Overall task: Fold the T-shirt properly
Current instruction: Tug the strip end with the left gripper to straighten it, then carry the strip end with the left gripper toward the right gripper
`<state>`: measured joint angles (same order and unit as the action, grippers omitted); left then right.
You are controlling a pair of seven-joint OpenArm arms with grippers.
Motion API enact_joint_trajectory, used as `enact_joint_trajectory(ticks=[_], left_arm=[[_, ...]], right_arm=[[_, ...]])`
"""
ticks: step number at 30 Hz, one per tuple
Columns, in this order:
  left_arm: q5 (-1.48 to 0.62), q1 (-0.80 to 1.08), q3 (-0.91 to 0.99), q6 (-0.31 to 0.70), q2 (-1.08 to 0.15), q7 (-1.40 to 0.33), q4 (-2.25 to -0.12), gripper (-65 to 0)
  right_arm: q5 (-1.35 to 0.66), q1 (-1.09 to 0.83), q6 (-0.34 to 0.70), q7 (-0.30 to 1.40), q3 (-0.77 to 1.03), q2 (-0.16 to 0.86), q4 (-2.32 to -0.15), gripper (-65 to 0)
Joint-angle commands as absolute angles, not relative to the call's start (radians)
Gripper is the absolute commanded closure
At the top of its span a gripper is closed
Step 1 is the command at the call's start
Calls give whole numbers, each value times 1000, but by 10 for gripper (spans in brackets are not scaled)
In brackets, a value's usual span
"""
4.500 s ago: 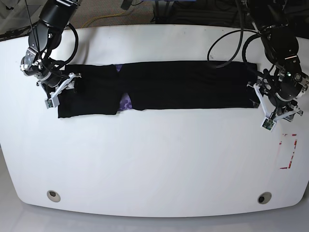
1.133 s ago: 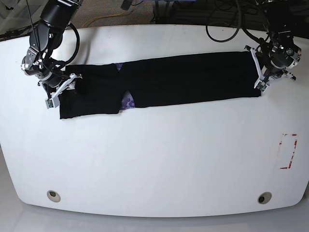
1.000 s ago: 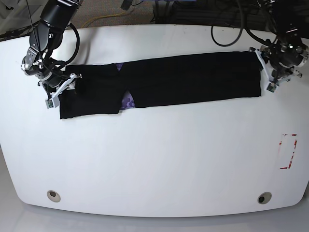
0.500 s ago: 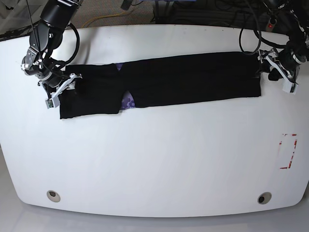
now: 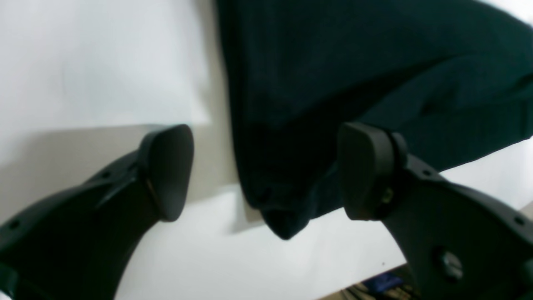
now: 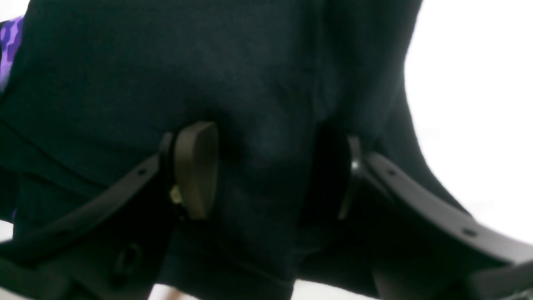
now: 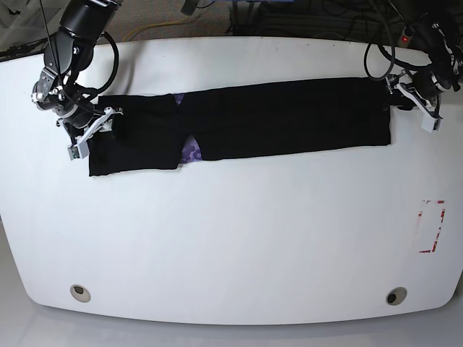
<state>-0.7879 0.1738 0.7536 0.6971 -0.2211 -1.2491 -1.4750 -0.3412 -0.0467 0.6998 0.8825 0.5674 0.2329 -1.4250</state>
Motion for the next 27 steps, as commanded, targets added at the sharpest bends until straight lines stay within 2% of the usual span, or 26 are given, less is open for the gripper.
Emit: enact_joint_trajectory(ticks=[1,11,13,18,20,24,27], left_arm=[[-799,168,756,698,-237,-1237,-1471,-504],[-835,173,616,698,-236,-1239,-1468,-487],[-831,168,601,698,-234,-1236,-1466,-421],[-831,166,596,698,-213,-1236,-1472,-153],[-831,166,596,698,-213,-1236,-1474,-82],[-832,151,598,698,-214,-1236,-1489,-65],[-794,145,598,698,-216,-1236,-1592,-44]], right_arm=[[-332,-42,698,898,568,246,-1434,-357],[-334,-42,698,898,568,246,-1434,-357],[-334,-42,698,898,568,245,-1434,-357],[-332,-42,698,898,568,245,-1434,-357],[-332,-42,698,898,568,245,-1434,-357],[-332,-42,698,898,568,245,-1434,-357],[-331,-42,698,898,568,245,-1432,-357]])
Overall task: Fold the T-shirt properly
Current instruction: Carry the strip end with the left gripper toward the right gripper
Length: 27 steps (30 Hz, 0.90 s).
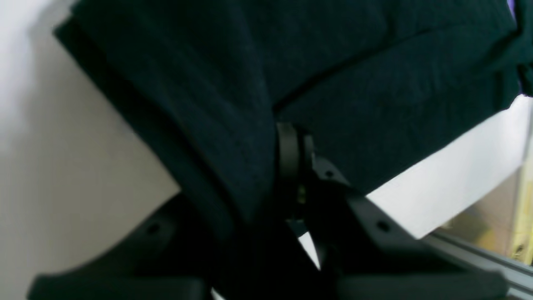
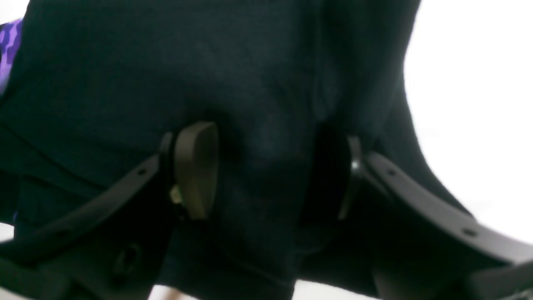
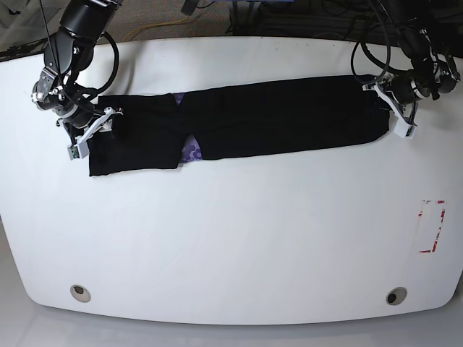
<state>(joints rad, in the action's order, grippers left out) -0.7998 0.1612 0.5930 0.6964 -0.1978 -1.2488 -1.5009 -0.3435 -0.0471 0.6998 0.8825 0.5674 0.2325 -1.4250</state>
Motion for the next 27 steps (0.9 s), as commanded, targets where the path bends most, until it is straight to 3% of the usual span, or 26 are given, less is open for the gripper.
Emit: enact_joint_trajectory(ticks=[1,13,19,27], left_arm=[[-780,143,598,698,-214,-1239,-1630,-39],[-791,70,395,698,-208,-1357,-1913,-40],[-779,18,234,698,-188,-1357,-1914,-42],[-593,-51,19,698,-91,-1356,-1882,-42]], right_arm=[[-331,-42,698,898,568,245,-1432,-357],[-329,-42,698,898,568,229,-1426,-357],[-329,-54,698,898,568,225,-1429,-357],[-329,-56,698,898,568,225,-1431,-357]])
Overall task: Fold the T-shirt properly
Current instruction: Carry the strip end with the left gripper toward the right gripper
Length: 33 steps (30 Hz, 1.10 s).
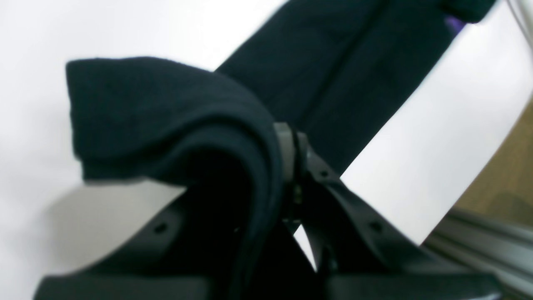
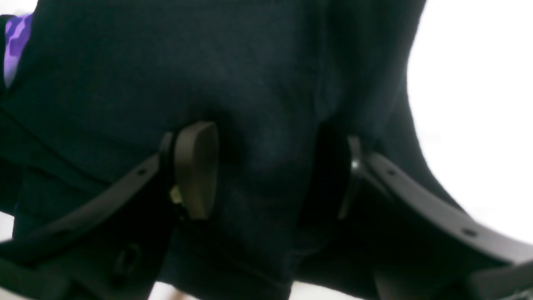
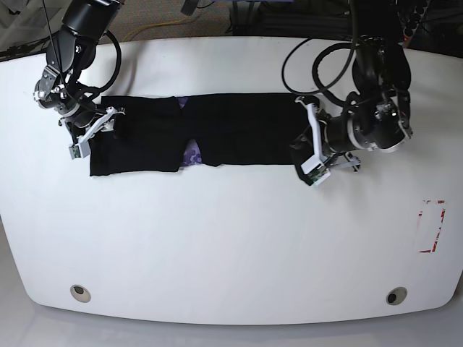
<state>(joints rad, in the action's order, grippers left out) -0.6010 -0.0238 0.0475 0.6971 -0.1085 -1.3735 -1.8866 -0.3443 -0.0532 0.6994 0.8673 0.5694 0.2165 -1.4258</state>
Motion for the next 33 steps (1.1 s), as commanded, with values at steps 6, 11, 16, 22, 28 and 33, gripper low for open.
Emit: enact_joint_trajectory(ticks=[6,11,16,22,28,33], left_arm=[[-532,-96,-73,698,-16,-1356,-1790,-43],[-499,-131,-116,698,13,-1356,-1719,-44],[-504,-157,-166,698,19,-1356,-1676,-156],[-501,-171,-255,698,21,-1356,-1672,-354],[-507,-188,-360,698,58,-1357,-1728,-371],[-533,-191,-437,698,56,-1360,-1828,-371]], right_arm=[[-329,-58,698,898,568,225,-1431,-357],[-329,-56,698,898,568,225,-1432,-357],[-329,-56,698,898,568,223,-1429,-357],[-329,-53,698,898,568,206,-1434,-357],[-329,-51,698,898,568,205,-1434,-357],[-329,-50,698,898,568,188,-1434,-357]])
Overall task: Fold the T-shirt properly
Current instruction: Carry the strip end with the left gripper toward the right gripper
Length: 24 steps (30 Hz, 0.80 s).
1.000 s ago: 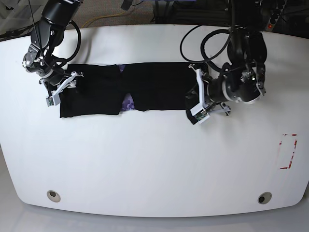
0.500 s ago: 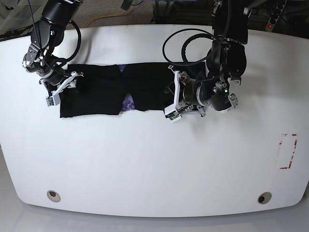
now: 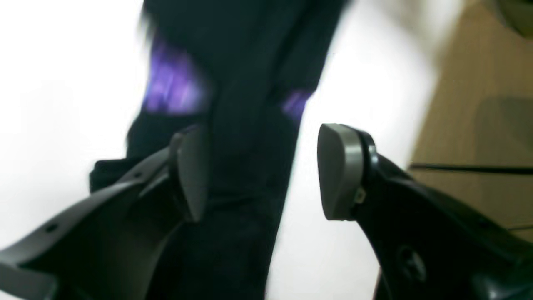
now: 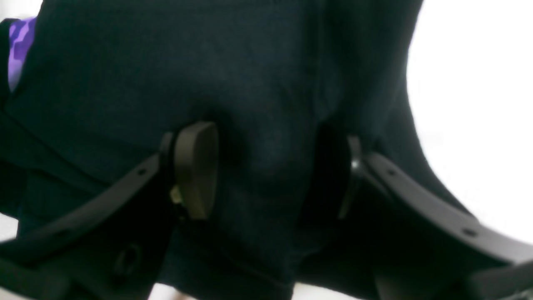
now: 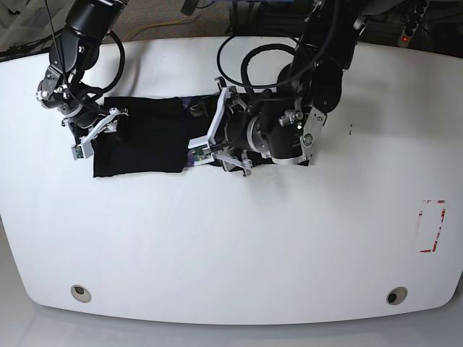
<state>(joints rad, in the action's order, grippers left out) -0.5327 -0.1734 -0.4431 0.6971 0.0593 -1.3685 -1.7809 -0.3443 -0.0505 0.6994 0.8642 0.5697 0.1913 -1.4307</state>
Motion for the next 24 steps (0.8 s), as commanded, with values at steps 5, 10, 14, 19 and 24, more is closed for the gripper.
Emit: enact_joint_trajectory(ticks=[5,10,14,19,24], left_arm=[[-532,-189,-360,698,19,-1360,-1851,-362],[-467,-185,-248,698,-68,-1354,-1862,-321],[-380,-145,-189,698,-110,-1303,-1857,-247],[-303,-42,-170,698,-170,-1162,-1857,-106],[-242,50,-168,698,-179,-1055,-1856,-15]], right_arm=[[-328,-50,698,898,568,189,-1434,-357],[-328,-50,698,898,568,188,-1435,-357],[-331,-50,698,898,568,188,-1458,-357],[-340,-54,698,920,568,182,-1580,-360],[-340,-16,698,1012,582,182,-1670,-442]])
